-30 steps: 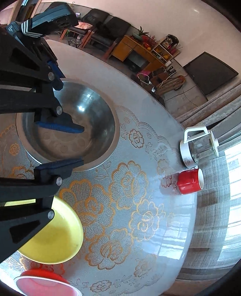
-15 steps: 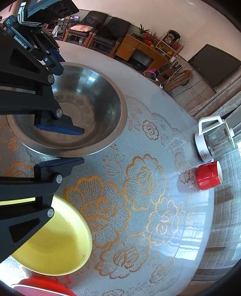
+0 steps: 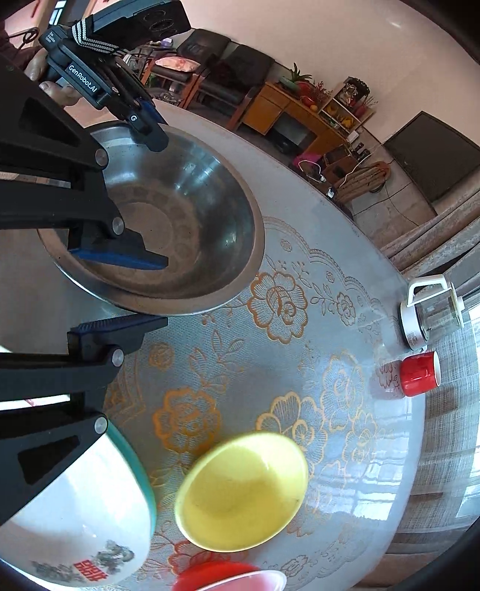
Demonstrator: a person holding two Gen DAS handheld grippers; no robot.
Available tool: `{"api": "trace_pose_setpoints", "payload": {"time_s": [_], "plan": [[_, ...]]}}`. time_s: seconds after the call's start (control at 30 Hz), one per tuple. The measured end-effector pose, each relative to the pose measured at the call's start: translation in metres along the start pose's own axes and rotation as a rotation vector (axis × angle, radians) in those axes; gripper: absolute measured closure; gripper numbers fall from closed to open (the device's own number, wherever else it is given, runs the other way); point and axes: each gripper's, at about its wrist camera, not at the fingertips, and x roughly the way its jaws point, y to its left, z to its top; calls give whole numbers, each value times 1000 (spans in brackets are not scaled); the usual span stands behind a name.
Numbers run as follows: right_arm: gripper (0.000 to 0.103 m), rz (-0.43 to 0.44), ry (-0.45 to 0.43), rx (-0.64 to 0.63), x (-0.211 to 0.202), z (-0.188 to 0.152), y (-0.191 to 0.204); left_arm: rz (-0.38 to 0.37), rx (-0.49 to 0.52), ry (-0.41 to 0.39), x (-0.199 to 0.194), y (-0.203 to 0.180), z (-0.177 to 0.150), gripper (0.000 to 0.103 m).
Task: Organize plates and bowls
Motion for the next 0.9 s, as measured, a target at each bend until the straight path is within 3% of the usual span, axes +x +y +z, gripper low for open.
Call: {"api": "trace_pose_setpoints", "payload": {"time_s": [0.43, 0.9], "plan": [[79, -139, -43, -71, 7, -34, 22, 14, -20, 35, 2, 6, -32, 81], [71, -150, -74, 0, -2, -53, 27, 85, 7, 13, -6, -6, -42, 80]]}}
